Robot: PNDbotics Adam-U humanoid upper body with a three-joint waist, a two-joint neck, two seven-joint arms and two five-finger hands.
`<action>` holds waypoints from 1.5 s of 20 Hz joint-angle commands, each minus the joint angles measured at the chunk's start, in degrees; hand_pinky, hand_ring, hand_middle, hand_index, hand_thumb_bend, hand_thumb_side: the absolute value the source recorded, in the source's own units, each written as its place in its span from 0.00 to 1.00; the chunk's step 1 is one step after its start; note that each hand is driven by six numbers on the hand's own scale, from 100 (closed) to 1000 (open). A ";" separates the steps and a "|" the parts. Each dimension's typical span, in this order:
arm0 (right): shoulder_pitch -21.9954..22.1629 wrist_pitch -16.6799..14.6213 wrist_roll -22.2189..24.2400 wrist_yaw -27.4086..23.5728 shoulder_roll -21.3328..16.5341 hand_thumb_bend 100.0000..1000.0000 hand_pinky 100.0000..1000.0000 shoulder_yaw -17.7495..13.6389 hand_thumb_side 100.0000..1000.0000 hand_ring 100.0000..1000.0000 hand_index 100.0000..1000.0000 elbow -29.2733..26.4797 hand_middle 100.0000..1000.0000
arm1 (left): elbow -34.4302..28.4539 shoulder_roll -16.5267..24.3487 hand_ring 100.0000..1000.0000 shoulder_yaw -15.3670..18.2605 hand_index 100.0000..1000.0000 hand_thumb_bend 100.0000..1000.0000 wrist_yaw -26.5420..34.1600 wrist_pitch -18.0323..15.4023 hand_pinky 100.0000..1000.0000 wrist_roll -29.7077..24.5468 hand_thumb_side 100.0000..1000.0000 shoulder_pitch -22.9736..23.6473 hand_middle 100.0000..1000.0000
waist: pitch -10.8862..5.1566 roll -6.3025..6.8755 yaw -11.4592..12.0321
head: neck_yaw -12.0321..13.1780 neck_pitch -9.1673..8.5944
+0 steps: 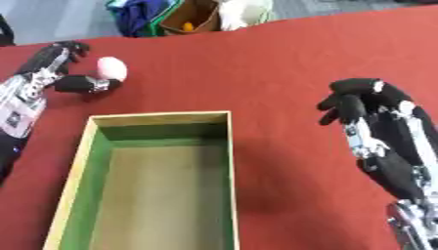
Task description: Pick up objects on the table and place them in the box.
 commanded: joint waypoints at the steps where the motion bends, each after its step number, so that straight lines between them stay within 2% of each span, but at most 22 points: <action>1: -0.75 0.03 0.17 0.59 -0.92 0.00 0.43 0.04 0.43 0.55 0.67 -1.15 0.48 | -1.13 1.21 0.74 0.41 0.86 0.78 0.54 -0.10 0.59 0.76 0.59 -1.53 0.72 | -0.96 -0.15 -0.19 | 0.33 -0.34; 8: -0.98 0.05 0.18 0.77 -0.83 0.00 0.43 0.16 0.43 0.55 0.67 -1.15 0.48 | -0.64 0.87 0.71 0.44 0.80 0.69 0.79 -0.32 0.55 2.14 0.57 -1.53 0.68 | -0.52 -0.04 -0.88 | 1.10 -0.69; 13: -1.14 0.03 0.20 0.76 -0.72 0.00 0.43 0.21 0.43 0.55 0.67 -1.15 0.48 | 0.20 0.63 0.68 0.52 0.76 0.55 0.52 0.31 0.52 2.32 0.53 -1.47 0.64 | -0.39 0.04 -1.25 | 1.57 -0.93; 17: -1.08 0.14 0.08 0.73 -0.61 0.00 0.43 0.13 0.43 0.55 0.67 -1.15 0.48 | 0.44 0.44 0.62 0.51 0.67 0.35 0.49 0.33 0.50 2.70 0.43 -1.28 0.56 | -0.42 0.10 -1.36 | 1.52 -0.89; 21: -1.03 0.37 -0.03 0.64 -0.44 0.00 0.43 0.14 0.43 0.55 0.67 -1.15 0.48 | 0.43 0.11 0.56 0.51 0.60 0.04 2.08 -0.12 0.48 2.41 0.25 -1.09 0.50 | -0.59 0.11 -1.36 | 1.23 -0.88; 22: -0.98 0.41 -0.08 0.62 -0.41 0.00 0.43 0.10 0.43 0.55 0.67 -1.15 0.48 | 0.33 0.11 0.55 0.43 0.58 0.00 2.53 -0.28 0.47 2.42 0.22 -1.03 0.50 | -0.68 0.10 -1.33 | 1.11 -0.78; 25: -0.83 0.61 -0.29 0.51 -0.31 0.00 0.43 -0.03 0.43 0.55 0.67 -1.15 0.48 | -0.05 0.16 0.52 0.21 0.55 0.00 4.03 -0.80 0.45 2.18 0.18 -0.94 0.47 | -0.99 0.04 -1.17 | 0.88 -0.54; 30: -0.38 0.92 -0.52 0.30 -0.08 0.00 0.43 -0.26 0.43 0.55 0.67 -1.15 0.48 | -2.51 0.62 0.47 0.36 0.51 0.00 7.70 -0.95 0.42 4.02 0.22 -0.86 0.44 | -1.83 -0.33 -0.49 | 0.31 0.28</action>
